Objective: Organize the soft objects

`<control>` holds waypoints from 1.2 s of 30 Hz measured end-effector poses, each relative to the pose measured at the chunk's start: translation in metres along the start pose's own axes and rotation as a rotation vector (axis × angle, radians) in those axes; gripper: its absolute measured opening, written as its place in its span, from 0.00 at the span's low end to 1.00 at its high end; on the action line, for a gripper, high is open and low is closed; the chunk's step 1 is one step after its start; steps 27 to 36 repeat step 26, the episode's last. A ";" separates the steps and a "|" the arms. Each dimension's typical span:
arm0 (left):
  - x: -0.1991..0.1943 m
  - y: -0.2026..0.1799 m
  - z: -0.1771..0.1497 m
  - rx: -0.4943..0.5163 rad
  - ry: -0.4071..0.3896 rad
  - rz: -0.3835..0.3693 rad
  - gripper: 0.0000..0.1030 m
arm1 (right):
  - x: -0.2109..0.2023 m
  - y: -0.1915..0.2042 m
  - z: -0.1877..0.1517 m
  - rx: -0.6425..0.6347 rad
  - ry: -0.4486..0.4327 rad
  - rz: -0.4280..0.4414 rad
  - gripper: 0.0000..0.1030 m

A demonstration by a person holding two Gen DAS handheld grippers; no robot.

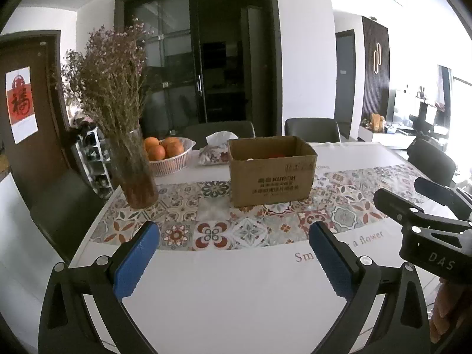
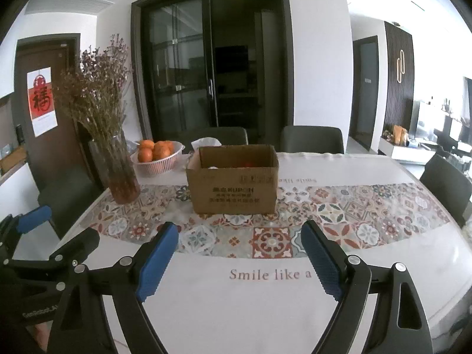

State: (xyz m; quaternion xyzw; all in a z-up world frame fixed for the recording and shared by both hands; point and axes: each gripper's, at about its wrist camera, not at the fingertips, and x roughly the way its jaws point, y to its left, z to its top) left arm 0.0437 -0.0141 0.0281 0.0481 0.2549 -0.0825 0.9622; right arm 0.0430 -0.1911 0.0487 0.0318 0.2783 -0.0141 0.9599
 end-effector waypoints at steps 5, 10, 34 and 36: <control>-0.004 0.000 -0.007 -0.018 0.001 -0.002 1.00 | -0.003 0.002 -0.004 -0.002 0.002 -0.001 0.84; -0.004 0.001 -0.010 -0.022 0.000 0.007 1.00 | -0.003 0.003 -0.005 -0.004 0.009 -0.001 0.84; 0.003 0.002 -0.017 -0.045 0.039 -0.017 1.00 | 0.001 0.006 -0.012 -0.001 0.030 0.007 0.84; 0.003 0.002 -0.017 -0.045 0.039 -0.017 1.00 | 0.001 0.006 -0.012 -0.001 0.030 0.007 0.84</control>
